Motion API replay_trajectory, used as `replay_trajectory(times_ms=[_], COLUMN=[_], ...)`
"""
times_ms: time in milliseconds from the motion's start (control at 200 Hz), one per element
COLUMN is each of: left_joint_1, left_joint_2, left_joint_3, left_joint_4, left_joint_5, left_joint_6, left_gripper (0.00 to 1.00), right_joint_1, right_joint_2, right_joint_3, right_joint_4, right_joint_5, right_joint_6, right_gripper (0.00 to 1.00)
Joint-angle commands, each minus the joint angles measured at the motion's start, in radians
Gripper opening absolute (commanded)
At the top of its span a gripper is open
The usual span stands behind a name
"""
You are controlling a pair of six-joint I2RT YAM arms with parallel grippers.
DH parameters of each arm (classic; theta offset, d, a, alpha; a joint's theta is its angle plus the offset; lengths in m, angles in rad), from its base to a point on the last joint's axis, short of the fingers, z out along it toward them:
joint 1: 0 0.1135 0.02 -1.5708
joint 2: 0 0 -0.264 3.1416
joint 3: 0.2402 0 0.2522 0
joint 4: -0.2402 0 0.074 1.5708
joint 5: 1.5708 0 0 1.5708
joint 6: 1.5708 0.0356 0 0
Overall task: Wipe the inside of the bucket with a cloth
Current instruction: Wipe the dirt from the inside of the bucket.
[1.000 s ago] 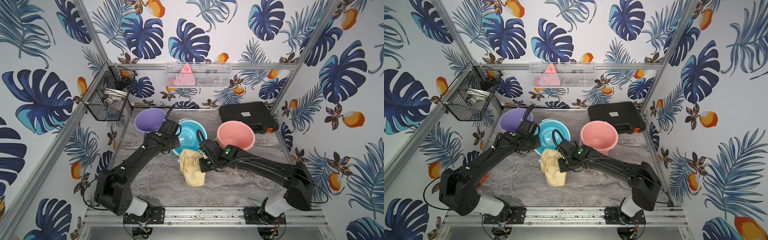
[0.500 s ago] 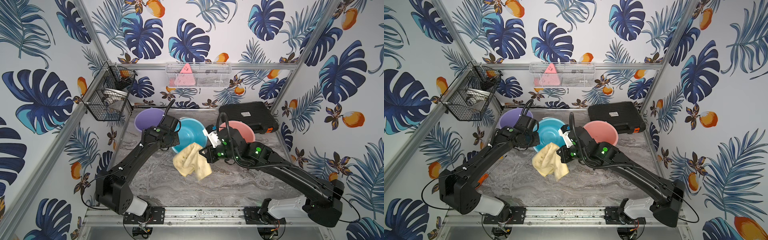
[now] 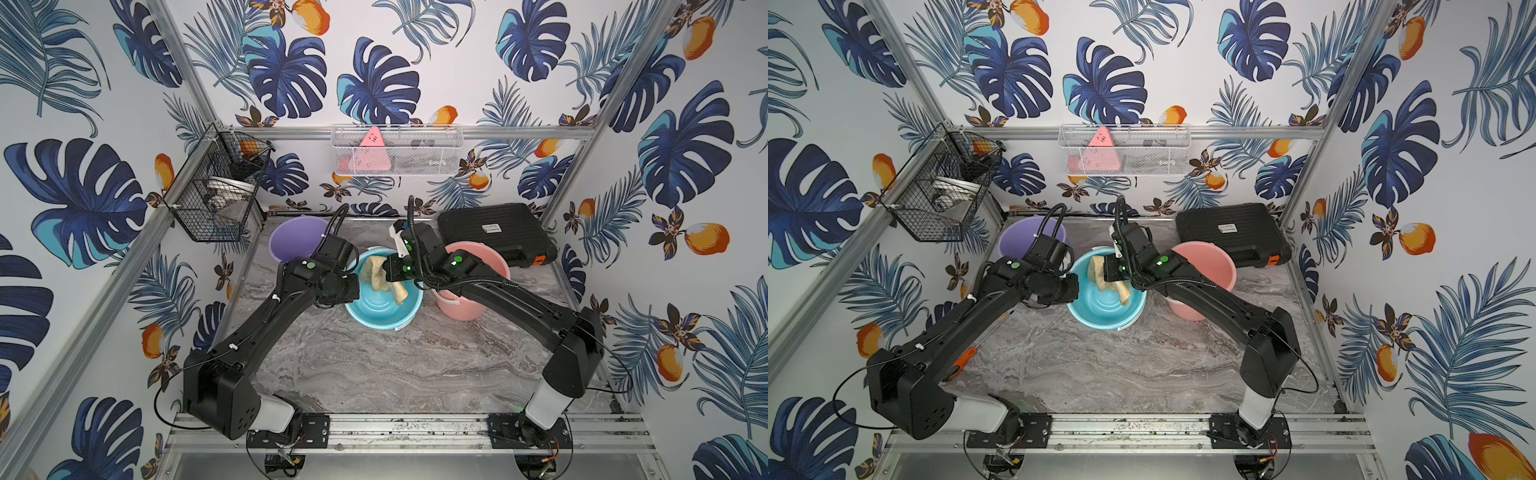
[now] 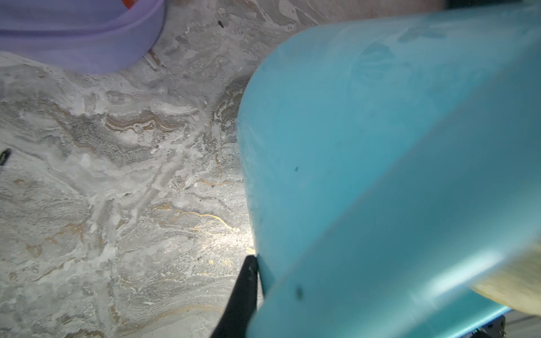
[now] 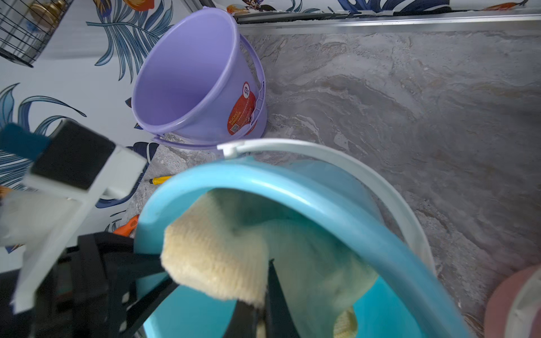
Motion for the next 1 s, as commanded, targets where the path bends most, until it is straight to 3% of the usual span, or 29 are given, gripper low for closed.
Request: replay_trajectory(times_ms=[0, 200, 430, 640, 731, 821, 996], left_joint_1=[0.003, 0.003, 0.005, 0.019, 0.036, 0.041, 0.047], left_joint_2=[0.012, 0.004, 0.005, 0.025, 0.03, 0.037, 0.036], left_joint_3=[0.02, 0.019, 0.035, 0.064, 0.076, 0.091, 0.088], left_joint_4=[0.006, -0.019, -0.029, -0.031, -0.036, -0.047, -0.05], left_joint_5=[0.112, 0.177, 0.182, 0.158, 0.16, 0.143, 0.165], left_joint_6=[0.051, 0.08, 0.082, 0.073, 0.071, 0.073, 0.073], left_gripper=[0.0, 0.0, 0.0, 0.0, 0.0, 0.0, 0.0], right_joint_1=[0.002, 0.002, 0.038, 0.068, 0.069, 0.068, 0.066], right_joint_2=[0.02, 0.069, 0.16, 0.132, 0.104, 0.043, 0.001], right_joint_3=[-0.005, 0.013, 0.088, 0.007, -0.032, -0.13, -0.147], right_joint_4=[0.107, 0.171, 0.16, 0.104, 0.046, 0.117, 0.157], right_joint_5=[0.02, 0.012, -0.194, -0.282, -0.199, -0.103, 0.196], right_joint_6=[0.037, 0.048, -0.053, -0.159, -0.185, -0.18, -0.116], right_gripper=[0.0, 0.0, 0.0, 0.0, 0.0, 0.0, 0.0])
